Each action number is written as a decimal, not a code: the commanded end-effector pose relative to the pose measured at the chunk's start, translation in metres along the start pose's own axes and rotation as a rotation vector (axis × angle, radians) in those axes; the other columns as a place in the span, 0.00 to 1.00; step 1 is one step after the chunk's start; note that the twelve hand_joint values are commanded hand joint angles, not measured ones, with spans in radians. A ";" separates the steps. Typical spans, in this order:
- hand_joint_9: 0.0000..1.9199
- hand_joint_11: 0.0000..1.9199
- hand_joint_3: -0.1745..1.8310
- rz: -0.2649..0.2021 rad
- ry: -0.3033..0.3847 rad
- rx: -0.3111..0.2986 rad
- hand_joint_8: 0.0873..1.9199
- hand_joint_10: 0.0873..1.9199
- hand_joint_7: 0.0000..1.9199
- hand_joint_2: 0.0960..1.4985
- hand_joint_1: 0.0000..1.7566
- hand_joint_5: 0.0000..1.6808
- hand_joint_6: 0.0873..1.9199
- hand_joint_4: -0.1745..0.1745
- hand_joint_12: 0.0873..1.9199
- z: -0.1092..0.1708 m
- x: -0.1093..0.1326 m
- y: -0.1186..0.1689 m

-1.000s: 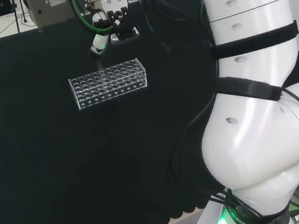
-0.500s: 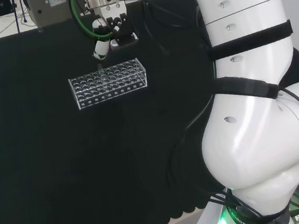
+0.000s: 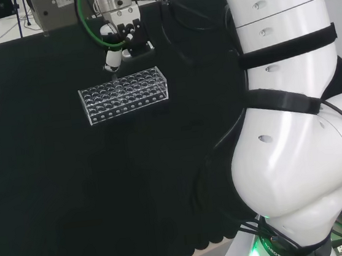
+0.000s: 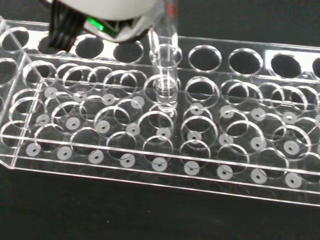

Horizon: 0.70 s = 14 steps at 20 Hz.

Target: Pick up the test tube.

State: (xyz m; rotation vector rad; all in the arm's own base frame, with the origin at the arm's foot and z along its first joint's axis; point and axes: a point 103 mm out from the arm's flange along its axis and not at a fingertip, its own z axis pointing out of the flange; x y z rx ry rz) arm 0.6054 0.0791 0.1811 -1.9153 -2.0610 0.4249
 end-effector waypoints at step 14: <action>0.68 0.43 0.25 -0.020 -0.046 -0.101 0.28 0.21 0.72 0.54 0.70 0.72 0.30 0.03 0.62 -0.003 0.020 0.009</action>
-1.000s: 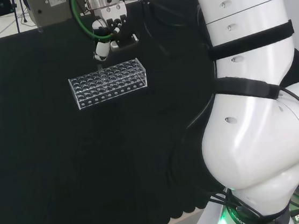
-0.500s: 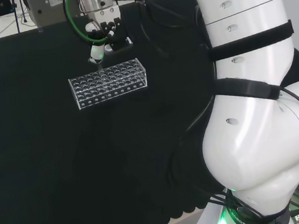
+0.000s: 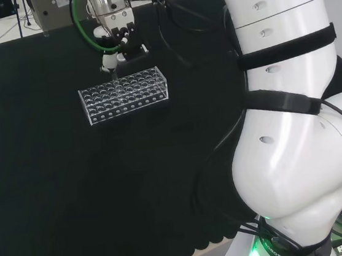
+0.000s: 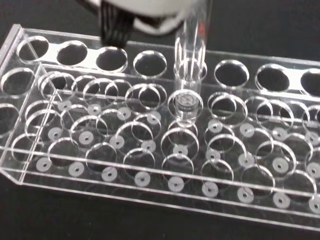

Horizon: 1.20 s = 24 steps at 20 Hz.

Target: Pick up the test tube.

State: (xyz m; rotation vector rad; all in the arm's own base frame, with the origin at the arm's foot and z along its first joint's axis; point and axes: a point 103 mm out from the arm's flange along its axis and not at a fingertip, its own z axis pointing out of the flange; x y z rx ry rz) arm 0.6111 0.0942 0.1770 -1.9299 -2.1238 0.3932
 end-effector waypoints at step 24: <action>0.80 0.63 0.35 -0.007 -0.078 -0.133 0.34 0.00 0.73 0.41 0.82 0.77 0.16 0.00 0.46 -0.024 0.011 0.001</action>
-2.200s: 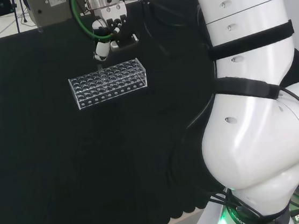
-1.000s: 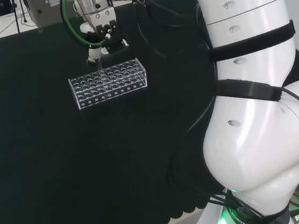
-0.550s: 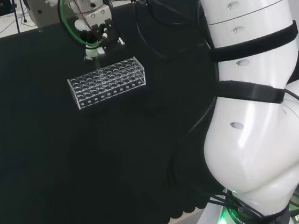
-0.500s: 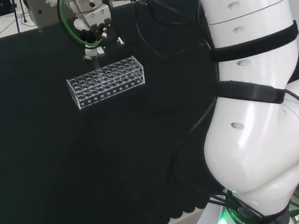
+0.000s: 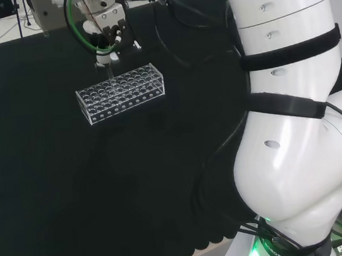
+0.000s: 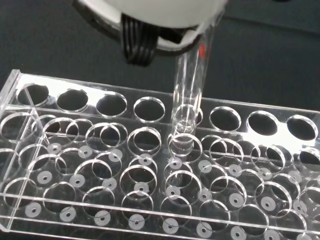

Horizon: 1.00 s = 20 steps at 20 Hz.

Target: Pick up the test tube.

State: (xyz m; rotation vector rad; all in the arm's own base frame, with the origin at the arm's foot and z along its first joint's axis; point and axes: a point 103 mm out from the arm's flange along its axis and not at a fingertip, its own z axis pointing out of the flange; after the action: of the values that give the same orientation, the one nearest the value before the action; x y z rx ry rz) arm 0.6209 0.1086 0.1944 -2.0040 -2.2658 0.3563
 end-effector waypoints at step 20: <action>0.80 0.63 0.36 -0.020 0.128 -0.019 0.33 0.00 0.73 0.41 0.82 0.78 0.13 0.00 0.46 -0.095 -0.024 -0.033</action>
State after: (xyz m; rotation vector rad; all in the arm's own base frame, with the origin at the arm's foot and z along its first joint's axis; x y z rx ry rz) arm 0.6151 0.0916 0.2705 -1.9746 -2.2100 0.2591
